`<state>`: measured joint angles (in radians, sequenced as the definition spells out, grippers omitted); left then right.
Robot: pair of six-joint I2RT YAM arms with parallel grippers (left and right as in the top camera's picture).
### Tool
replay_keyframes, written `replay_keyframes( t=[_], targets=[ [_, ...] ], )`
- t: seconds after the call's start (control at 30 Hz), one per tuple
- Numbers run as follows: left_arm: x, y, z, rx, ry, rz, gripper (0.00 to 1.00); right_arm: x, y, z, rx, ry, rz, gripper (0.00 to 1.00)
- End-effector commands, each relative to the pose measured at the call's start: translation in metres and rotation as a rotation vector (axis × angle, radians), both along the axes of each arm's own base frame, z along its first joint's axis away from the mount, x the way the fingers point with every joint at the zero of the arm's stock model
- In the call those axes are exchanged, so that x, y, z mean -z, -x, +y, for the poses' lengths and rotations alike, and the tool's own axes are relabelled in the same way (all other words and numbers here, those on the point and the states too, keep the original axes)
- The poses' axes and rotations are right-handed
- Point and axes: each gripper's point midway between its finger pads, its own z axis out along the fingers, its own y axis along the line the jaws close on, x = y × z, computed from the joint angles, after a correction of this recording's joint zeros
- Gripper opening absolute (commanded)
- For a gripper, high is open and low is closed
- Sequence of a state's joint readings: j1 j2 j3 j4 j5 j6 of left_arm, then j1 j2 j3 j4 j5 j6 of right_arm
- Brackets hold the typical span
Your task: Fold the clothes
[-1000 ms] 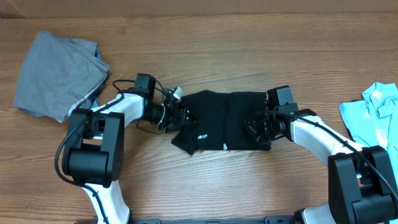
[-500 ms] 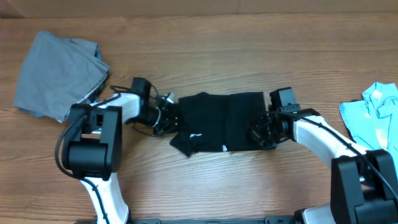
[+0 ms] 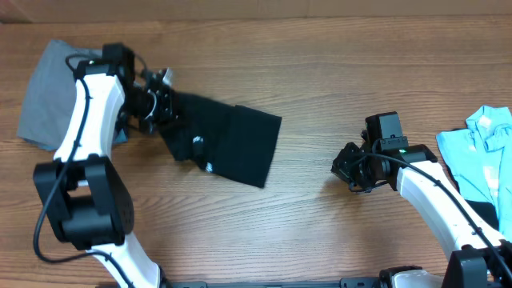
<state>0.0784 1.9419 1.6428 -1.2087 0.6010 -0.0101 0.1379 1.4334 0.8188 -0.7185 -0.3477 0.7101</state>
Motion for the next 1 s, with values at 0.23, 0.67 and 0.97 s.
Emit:
replay_keyframes(
  t=[0.23,0.67,0.97],
  targets=[
    [0.033,0.027,-0.122,0.419,-0.288,-0.093,0.26,-0.009,-0.009,-0.002,-0.003,0.011,-0.045,0.04],
    [0.019,0.043,-0.174,0.499,-0.367,-0.121,0.34,-0.012,-0.012,0.003,-0.069,-0.004,-0.084,0.07],
    [-0.046,-0.007,-0.087,0.263,-0.403,-0.137,0.66,-0.072,-0.06,0.081,-0.377,-0.205,-0.529,0.33]
  ],
)
